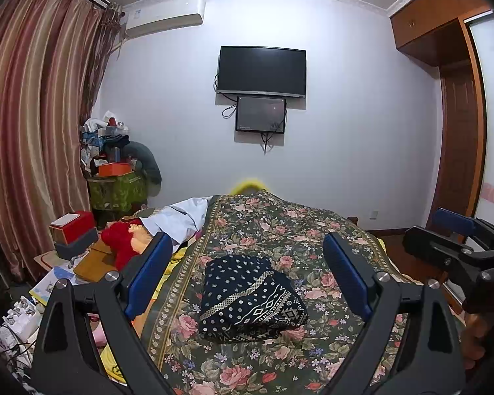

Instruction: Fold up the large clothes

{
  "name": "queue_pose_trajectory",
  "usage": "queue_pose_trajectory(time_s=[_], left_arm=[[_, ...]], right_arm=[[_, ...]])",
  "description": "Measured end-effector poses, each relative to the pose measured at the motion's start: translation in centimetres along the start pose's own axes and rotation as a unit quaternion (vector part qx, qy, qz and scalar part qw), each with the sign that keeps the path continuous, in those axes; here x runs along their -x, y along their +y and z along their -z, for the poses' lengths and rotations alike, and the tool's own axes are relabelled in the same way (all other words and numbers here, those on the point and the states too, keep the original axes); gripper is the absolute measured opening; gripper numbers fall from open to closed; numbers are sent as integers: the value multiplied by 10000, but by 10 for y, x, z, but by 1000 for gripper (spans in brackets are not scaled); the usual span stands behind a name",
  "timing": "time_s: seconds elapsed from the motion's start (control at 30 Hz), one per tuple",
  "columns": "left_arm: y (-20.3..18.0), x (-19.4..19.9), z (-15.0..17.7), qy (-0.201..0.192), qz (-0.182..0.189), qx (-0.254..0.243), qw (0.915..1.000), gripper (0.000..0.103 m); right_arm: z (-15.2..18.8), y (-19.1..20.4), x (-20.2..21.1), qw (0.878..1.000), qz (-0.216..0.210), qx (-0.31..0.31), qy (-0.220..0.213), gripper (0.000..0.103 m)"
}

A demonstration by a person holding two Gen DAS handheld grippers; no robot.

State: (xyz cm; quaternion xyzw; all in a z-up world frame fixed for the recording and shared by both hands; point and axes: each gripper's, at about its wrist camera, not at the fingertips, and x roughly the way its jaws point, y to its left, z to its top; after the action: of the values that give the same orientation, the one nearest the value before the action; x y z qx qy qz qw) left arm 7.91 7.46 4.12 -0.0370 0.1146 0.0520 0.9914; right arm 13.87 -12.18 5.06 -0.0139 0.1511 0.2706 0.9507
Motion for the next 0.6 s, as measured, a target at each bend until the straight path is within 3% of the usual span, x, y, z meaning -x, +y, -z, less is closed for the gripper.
queue_pose_trajectory(time_s=[0.6], left_arm=[[0,-1,2,-3,41,45,10000,93]], right_arm=[[0,-1,0,10000,-7,10,-15,103]])
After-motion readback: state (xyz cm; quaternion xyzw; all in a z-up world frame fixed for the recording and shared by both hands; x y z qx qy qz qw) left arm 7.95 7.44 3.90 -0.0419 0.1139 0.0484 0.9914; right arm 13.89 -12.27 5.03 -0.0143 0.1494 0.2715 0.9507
